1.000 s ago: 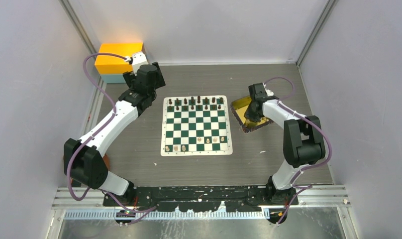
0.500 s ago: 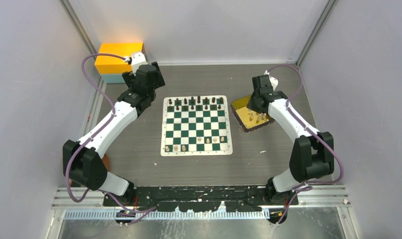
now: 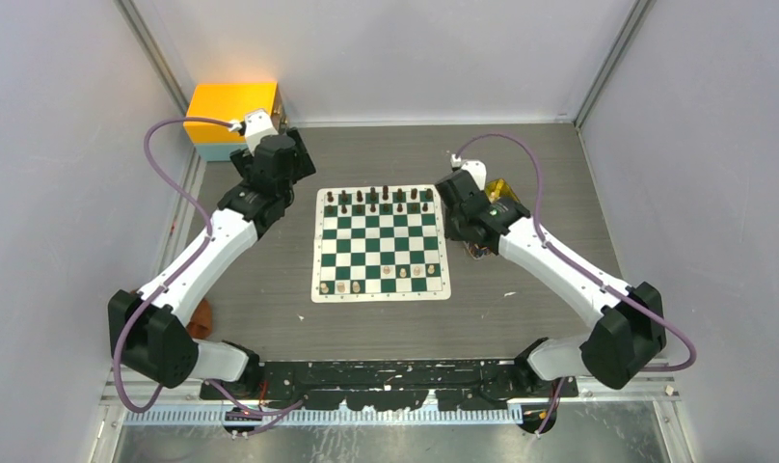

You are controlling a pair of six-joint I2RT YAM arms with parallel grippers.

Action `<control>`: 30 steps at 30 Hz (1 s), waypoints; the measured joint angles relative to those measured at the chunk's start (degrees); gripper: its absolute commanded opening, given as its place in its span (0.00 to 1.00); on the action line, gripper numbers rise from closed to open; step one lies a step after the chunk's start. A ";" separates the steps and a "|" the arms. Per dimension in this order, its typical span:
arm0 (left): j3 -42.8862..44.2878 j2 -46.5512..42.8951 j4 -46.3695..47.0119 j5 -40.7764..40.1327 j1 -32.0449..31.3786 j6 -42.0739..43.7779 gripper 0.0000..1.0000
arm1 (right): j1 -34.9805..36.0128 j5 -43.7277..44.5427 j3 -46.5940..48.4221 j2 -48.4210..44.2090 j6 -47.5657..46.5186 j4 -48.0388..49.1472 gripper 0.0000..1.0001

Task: Set up the chess pieces on the board
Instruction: Place the chess piece on the chessboard.

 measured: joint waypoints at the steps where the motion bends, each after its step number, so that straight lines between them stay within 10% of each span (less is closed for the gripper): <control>1: -0.37 -0.33 -0.07 0.09 -0.04 -0.33 0.92 | 0.96 0.66 -0.33 -0.59 0.00 -0.46 0.01; 30: -1.55 -1.62 -1.29 0.31 -0.31 -0.70 0.92 | 13.94 1.92 -15.19 4.24 4.83 6.71 0.00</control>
